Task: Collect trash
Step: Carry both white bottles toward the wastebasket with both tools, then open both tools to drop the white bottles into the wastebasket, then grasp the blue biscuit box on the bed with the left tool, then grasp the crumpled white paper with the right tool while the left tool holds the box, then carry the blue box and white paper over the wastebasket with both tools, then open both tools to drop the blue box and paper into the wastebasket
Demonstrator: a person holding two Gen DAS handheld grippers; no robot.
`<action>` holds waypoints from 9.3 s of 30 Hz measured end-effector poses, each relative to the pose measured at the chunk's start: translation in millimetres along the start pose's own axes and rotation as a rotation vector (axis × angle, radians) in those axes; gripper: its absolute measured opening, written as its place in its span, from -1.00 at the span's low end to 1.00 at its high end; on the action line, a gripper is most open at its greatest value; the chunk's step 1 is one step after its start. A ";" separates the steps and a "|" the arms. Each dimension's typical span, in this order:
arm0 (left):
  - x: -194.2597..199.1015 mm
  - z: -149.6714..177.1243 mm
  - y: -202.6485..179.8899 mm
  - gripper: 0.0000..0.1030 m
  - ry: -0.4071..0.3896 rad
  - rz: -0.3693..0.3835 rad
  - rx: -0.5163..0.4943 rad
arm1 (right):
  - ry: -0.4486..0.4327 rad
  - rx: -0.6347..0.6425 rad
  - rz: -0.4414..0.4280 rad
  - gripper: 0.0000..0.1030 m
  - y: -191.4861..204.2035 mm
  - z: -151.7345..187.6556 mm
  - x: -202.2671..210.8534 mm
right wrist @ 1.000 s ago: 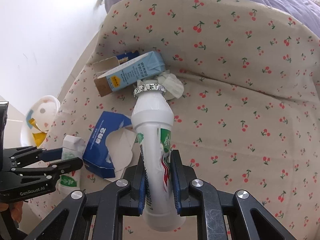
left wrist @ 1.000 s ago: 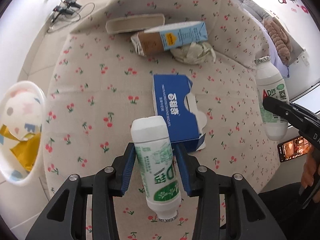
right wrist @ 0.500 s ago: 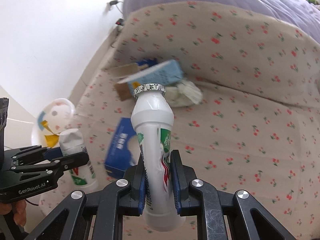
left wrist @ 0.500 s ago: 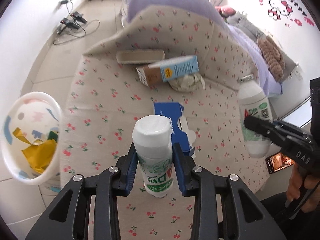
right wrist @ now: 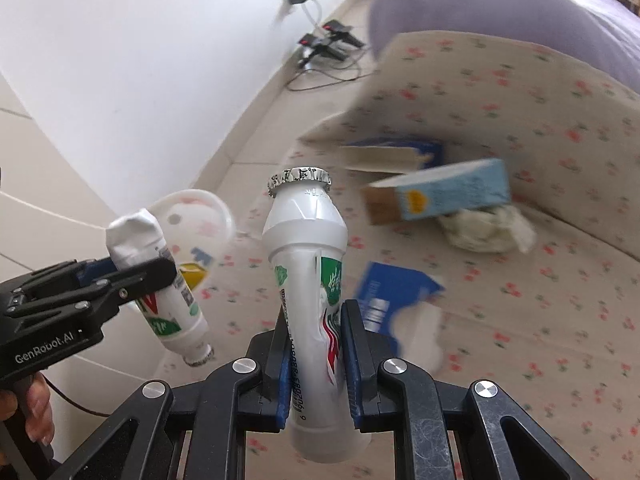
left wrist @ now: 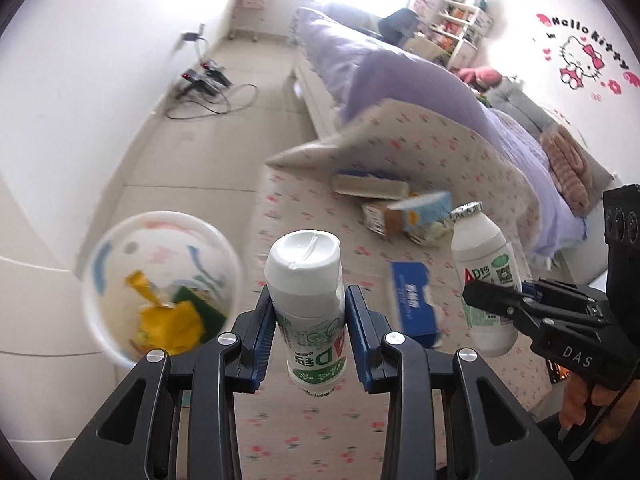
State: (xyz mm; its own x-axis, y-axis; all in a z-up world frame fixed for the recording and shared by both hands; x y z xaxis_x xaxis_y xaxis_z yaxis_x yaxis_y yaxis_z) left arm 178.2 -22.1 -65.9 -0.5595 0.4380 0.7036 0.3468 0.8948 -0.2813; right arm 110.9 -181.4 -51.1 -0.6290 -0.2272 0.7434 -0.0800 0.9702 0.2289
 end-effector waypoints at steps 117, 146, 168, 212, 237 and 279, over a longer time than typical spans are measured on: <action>-121.5 57.6 -128.1 -0.02 0.070 -0.063 -0.152 | -0.311 -0.093 0.417 0.86 -158.7 31.0 53.3; -69.8 -9.8 -48.2 -0.02 -0.104 -0.119 -0.034 | -0.211 -0.079 0.371 0.86 -137.8 -7.0 -47.8; -75.8 -18.5 -20.4 -0.02 -0.098 -0.150 -0.025 | -0.130 -0.074 0.348 0.27 -145.0 -19.1 -123.8; 16.0 1.8 18.0 -0.02 -0.190 -0.185 0.026 | -0.229 0.061 0.241 -0.01 -19.6 -14.8 -7.2; 9.3 20.4 124.2 0.04 -0.091 -0.261 0.144 | -0.202 0.170 0.119 -0.01 83.3 -26.8 -64.7; 51.7 31.8 173.4 0.74 -0.076 -0.421 0.239 | -0.207 0.105 0.096 0.83 93.4 -40.1 -106.9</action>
State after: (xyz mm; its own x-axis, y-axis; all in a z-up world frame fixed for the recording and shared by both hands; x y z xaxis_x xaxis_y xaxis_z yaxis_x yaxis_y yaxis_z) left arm 185.4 158.5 -99.0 -0.6707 0.0313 0.7411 -0.0991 0.9864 -0.1313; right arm 201.7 -69.9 -84.0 -0.7820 -0.1215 0.6114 -0.0850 0.9924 0.0885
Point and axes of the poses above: each gripper's, at about its wrist camera, not at the fingertips, and x roughly against the way its jaws point, y to its left, z to its underside, the point moved 8 cm from there along -x, roughly the way its jaws point, and after that the axes turned 5 degrees about -y, right-handed, at the moved point
